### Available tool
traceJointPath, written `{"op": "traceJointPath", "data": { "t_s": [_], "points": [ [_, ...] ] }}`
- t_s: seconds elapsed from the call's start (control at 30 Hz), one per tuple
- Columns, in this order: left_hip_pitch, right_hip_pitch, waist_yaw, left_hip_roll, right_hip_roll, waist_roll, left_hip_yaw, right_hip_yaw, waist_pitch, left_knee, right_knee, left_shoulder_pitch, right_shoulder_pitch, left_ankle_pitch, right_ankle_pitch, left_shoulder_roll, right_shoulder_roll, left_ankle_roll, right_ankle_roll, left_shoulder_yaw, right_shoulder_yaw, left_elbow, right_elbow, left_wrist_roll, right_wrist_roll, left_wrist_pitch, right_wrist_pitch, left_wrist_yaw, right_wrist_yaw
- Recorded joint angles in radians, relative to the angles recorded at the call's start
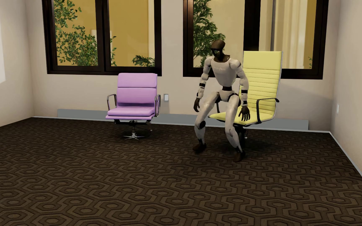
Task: Take a seat on the light lime chair
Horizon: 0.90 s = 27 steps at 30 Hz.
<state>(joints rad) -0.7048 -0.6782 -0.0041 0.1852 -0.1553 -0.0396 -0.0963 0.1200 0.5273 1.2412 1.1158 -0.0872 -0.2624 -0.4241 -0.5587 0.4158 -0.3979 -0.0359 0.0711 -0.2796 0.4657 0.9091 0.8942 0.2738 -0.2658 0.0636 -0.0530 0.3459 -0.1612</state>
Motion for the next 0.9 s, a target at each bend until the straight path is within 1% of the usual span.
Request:
{"op": "traceJointPath", "data": {
  "t_s": [0.03, 0.07, 0.1, 0.13, 0.17, 0.2, 0.23, 0.27, 0.3, 0.33, 0.37, 0.4, 0.43, 0.47, 0.5, 0.53, 0.57, 0.6, 0.63, 0.67, 0.7, 0.73, 0.77, 0.8, 0.83, 0.87, 0.9],
  "points": [
    [-0.088, -0.119, -0.003, 0.016, -0.018, -0.018, -0.003, 0.012, 0.020, 0.104, 0.112, 0.005, -0.021, -0.014, -0.031, 0.025, -0.016, -0.011, 0.041, 0.014, -0.013, -0.031, 0.009, 0.018, 0.004, -0.015, 0.018, -0.018, 0.028],
    [-0.169, -0.187, -0.012, 0.014, -0.045, -0.011, -0.023, -0.016, 0.061, 0.211, 0.204, -0.001, -0.036, -0.048, -0.080, 0.044, -0.036, -0.023, 0.046, 0.010, -0.028, -0.068, -0.001, 0.037, 0.031, -0.003, 0.030, -0.019, 0.011],
    [-0.222, -0.263, -0.010, 0.015, -0.060, -0.015, -0.033, 0.004, 0.107, 0.306, 0.306, -0.037, -0.064, -0.076, -0.100, 0.056, -0.054, -0.026, 0.072, -0.006, -0.032, -0.067, 0.017, 0.030, 0.050, -0.010, 0.022, -0.019, -0.013],
    [-0.262, -0.332, -0.012, 0.026, -0.063, -0.019, -0.037, 0.049, 0.140, 0.390, 0.391, -0.052, -0.078, -0.103, -0.114, 0.066, -0.069, -0.042, 0.101, -0.007, -0.020, -0.081, 0.023, 0.025, 0.068, -0.005, 0.032, -0.010, -0.032],
    [-0.295, -0.388, -0.016, 0.035, -0.051, -0.020, -0.055, 0.065, 0.171, 0.465, 0.463, -0.064, -0.095, -0.132, -0.120, 0.072, -0.074, -0.046, 0.106, 0.002, -0.008, -0.094, 0.028, 0.015, 0.070, 0.002, 0.024, 0.012, -0.070],
    [-0.330, -0.433, -0.017, 0.032, -0.041, -0.019, -0.068, 0.082, 0.196, 0.536, 0.532, -0.074, -0.109, -0.161, -0.125, 0.084, -0.081, -0.046, 0.111, -0.002, -0.020, -0.100, 0.027, 0.015, 0.074, 0.022, 0.036, 0.029, -0.017],
    [-0.354, -0.480, -0.021, 0.027, -0.040, -0.021, -0.070, 0.106, 0.214, 0.584, 0.593, -0.090, -0.109, -0.164, -0.124, 0.088, -0.087, -0.052, 0.112, -0.010, -0.042, -0.105, 0.006, 0.025, 0.064, 0.031, 0.049, 0.057, 0.002],
    [-0.370, -0.506, -0.023, 0.021, -0.037, -0.017, -0.091, 0.132, 0.229, 0.640, 0.646, -0.098, -0.096, -0.195, -0.126, 0.099, -0.088, -0.073, 0.123, -0.056, -0.046, -0.113, -0.016, -0.024, 0.086, 0.016, 0.032, 0.084, -0.004],
    [-0.367, -0.503, -0.028, 0.030, -0.040, -0.015, -0.096, 0.140, 0.252, 0.675, 0.677, -0.120, -0.091, -0.198, -0.131, 0.110, -0.084, -0.100, 0.129, -0.051, -0.055, -0.111, -0.024, -0.005, 0.078, 0.039, 0.029, 0.111, -0.004],
    [-0.346, -0.492, -0.031, 0.040, -0.040, -0.016, -0.096, 0.140, 0.268, 0.693, 0.685, -0.143, -0.088, -0.215, -0.120, 0.116, -0.066, -0.102, 0.137, -0.038, -0.053, -0.108, -0.021, -0.005, 0.080, 0.042, 0.018, 0.072, -0.002],
    [-0.328, -0.475, -0.031, 0.062, -0.043, -0.015, -0.091, 0.135, 0.278, 0.700, 0.691, -0.154, -0.078, -0.205, -0.107, 0.109, -0.044, -0.109, 0.150, -0.028, -0.049, -0.106, -0.004, -0.012, 0.079, 0.055, 0.008, 0.098, -0.016],
    [-0.305, -0.447, -0.023, 0.074, -0.044, -0.019, -0.087, 0.128, 0.284, 0.706, 0.686, -0.164, -0.063, -0.204, -0.103, 0.100, -0.027, -0.113, 0.154, -0.028, -0.060, -0.095, 0.011, -0.019, 0.073, 0.063, 0.016, 0.110, -0.025],
    [-0.288, -0.426, -0.021, 0.070, -0.060, -0.016, -0.085, 0.119, 0.281, 0.718, 0.697, -0.161, -0.034, -0.210, -0.105, 0.098, -0.016, -0.108, 0.167, -0.040, -0.063, -0.089, -0.005, -0.024, 0.079, 0.057, 0.003, 0.105, -0.041],
    [-0.266, -0.401, -0.019, 0.067, -0.072, -0.014, -0.086, 0.113, 0.273, 0.727, 0.705, -0.154, -0.014, -0.205, -0.117, 0.095, -0.006, -0.101, 0.166, -0.049, -0.089, -0.084, 0.011, -0.005, 0.044, 0.057, 0.011, 0.079, 0.002],
    [-0.247, -0.379, -0.018, 0.061, -0.076, -0.015, -0.088, 0.110, 0.268, 0.739, 0.719, -0.156, 0.003, -0.206, -0.121, 0.093, 0.009, -0.094, 0.174, -0.063, -0.095, -0.064, 0.019, -0.001, 0.026, 0.056, 0.014, 0.084, 0.023],
    [-0.228, -0.354, -0.017, 0.059, -0.083, -0.012, -0.091, 0.101, 0.260, 0.750, 0.728, -0.160, 0.019, -0.215, -0.132, 0.082, 0.028, -0.086, 0.174, -0.079, -0.089, -0.028, 0.049, -0.005, 0.012, 0.043, 0.010, 0.072, 0.015],
    [-0.204, -0.320, -0.016, 0.060, -0.092, -0.008, -0.090, 0.099, 0.258, 0.755, 0.726, -0.162, 0.030, -0.227, -0.149, 0.066, 0.048, -0.075, 0.187, -0.098, -0.085, 0.012, 0.082, -0.006, 0.014, 0.062, 0.013, 0.082, -0.001],
    [-0.186, -0.299, -0.017, 0.060, -0.102, -0.012, -0.084, 0.093, 0.250, 0.757, 0.725, -0.163, 0.036, -0.229, -0.158, 0.054, 0.072, -0.076, 0.186, -0.123, -0.080, 0.042, 0.119, -0.030, 0.017, 0.066, 0.034, 0.095, -0.024],
    [-0.180, -0.284, -0.011, 0.062, -0.111, -0.010, -0.079, 0.089, 0.240, 0.757, 0.721, -0.180, 0.039, -0.236, -0.165, 0.031, 0.089, -0.071, 0.191, -0.143, -0.086, 0.096, 0.153, -0.039, 0.041, 0.057, -0.017, 0.085, -0.032],
    [-0.178, -0.279, -0.011, 0.063, -0.116, -0.006, -0.080, 0.090, 0.228, 0.758, 0.722, -0.185, 0.030, -0.240, -0.171, 0.018, 0.116, -0.072, 0.194, -0.145, -0.110, 0.119, 0.191, -0.050, 0.111, 0.060, 0.004, 0.076, -0.051],
    [-0.167, -0.269, -0.014, 0.058, -0.127, -0.006, -0.073, 0.093, 0.224, 0.754, 0.725, -0.185, 0.033, -0.241, -0.166, 0.008, 0.128, -0.066, 0.228, -0.145, -0.119, 0.128, 0.206, -0.056, 0.133, 0.061, 0.018, 0.076, -0.095],
    [-0.161, -0.255, -0.013, 0.058, -0.129, -0.002, -0.068, 0.087, 0.221, 0.752, 0.722, -0.184, 0.035, -0.228, -0.173, -0.005, 0.124, -0.068, 0.215, -0.145, -0.123, 0.137, 0.213, -0.064, 0.130, 0.055, 0.029, 0.075, -0.108],
    [-0.151, -0.247, -0.013, 0.054, -0.129, -0.003, -0.066, 0.090, 0.222, 0.748, 0.724, -0.183, 0.030, -0.224, -0.169, -0.011, 0.115, -0.066, 0.215, -0.147, -0.117, 0.155, 0.215, -0.052, 0.129, 0.085, 0.031, 0.098, -0.106],
    [-0.138, -0.232, -0.010, 0.050, -0.127, -0.001, -0.066, 0.089, 0.226, 0.751, 0.724, -0.180, 0.034, -0.226, -0.167, -0.020, 0.106, -0.071, 0.216, -0.151, -0.108, 0.157, 0.207, -0.060, 0.125, 0.083, 0.019, 0.103, -0.109],
    [-0.128, -0.221, -0.009, 0.044, -0.125, -0.002, -0.067, 0.086, 0.222, 0.748, 0.723, -0.174, 0.046, -0.228, -0.168, -0.022, 0.094, -0.059, 0.208, -0.158, -0.087, 0.161, 0.179, -0.061, 0.087, 0.082, 0.023, 0.100, -0.113],
    [-0.120, -0.213, -0.005, 0.036, -0.122, -0.004, -0.071, 0.088, 0.224, 0.749, 0.724, -0.168, 0.052, -0.228, -0.164, -0.030, 0.092, -0.060, 0.208, -0.160, -0.088, 0.165, 0.161, -0.050, 0.055, 0.085, 0.034, 0.102, -0.078],
    [-0.116, -0.206, -0.004, 0.027, -0.117, -0.008, -0.074, 0.089, 0.227, 0.750, 0.723, -0.168, 0.045, -0.231, -0.164, -0.031, 0.098, -0.059, 0.205, -0.154, -0.087, 0.173, 0.167, -0.045, 0.039, 0.067, 0.032, 0.096, -0.084]
  ]
}}
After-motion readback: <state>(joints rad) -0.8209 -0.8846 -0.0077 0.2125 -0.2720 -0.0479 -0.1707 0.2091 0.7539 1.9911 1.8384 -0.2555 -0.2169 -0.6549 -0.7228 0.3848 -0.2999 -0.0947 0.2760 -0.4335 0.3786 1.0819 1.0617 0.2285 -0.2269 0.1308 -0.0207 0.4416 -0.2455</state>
